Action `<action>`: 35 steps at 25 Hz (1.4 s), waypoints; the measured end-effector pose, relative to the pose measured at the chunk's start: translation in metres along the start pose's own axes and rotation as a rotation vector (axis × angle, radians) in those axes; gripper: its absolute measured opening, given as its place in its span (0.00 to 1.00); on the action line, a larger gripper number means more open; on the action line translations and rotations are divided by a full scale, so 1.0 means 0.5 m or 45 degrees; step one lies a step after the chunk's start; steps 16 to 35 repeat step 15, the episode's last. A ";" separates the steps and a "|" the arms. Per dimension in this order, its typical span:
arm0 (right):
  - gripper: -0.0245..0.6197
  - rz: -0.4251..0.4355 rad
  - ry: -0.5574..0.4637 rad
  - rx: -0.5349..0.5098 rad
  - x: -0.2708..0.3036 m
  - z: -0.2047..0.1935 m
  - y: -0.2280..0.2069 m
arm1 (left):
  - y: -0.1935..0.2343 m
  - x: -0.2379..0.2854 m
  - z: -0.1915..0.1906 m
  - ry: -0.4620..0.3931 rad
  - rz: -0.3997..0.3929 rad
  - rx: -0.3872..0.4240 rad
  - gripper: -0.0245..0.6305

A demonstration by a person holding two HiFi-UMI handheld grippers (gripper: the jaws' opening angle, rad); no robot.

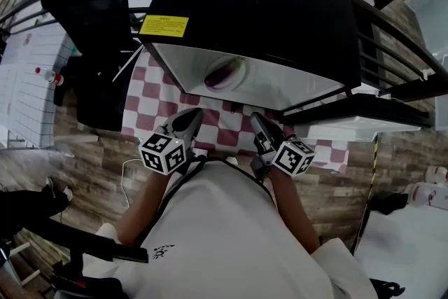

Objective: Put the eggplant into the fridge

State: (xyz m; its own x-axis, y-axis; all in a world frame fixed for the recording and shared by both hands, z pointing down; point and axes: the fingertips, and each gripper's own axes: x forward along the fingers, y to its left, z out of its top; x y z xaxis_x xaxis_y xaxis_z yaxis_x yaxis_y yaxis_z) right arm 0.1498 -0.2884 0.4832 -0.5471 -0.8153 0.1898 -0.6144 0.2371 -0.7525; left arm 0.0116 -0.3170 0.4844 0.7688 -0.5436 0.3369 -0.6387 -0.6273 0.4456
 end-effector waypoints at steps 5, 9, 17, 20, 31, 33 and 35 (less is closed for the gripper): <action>0.05 -0.006 0.004 -0.146 -0.006 0.009 0.011 | -0.002 -0.002 -0.004 0.011 -0.016 0.009 0.04; 0.05 -0.003 -0.001 -0.193 -0.006 0.016 0.014 | 0.002 0.003 -0.004 0.017 -0.010 0.020 0.04; 0.05 0.009 0.011 -0.225 -0.004 0.014 0.023 | 0.003 0.004 -0.002 0.015 -0.003 0.005 0.03; 0.05 0.009 0.011 -0.225 -0.004 0.014 0.023 | 0.003 0.004 -0.002 0.015 -0.003 0.005 0.03; 0.05 0.009 0.011 -0.225 -0.004 0.014 0.023 | 0.003 0.004 -0.002 0.015 -0.003 0.005 0.03; 0.05 0.009 0.011 -0.225 -0.004 0.014 0.023 | 0.003 0.004 -0.002 0.015 -0.003 0.005 0.03; 0.05 0.009 0.011 -0.225 -0.004 0.014 0.023 | 0.003 0.004 -0.002 0.015 -0.003 0.005 0.03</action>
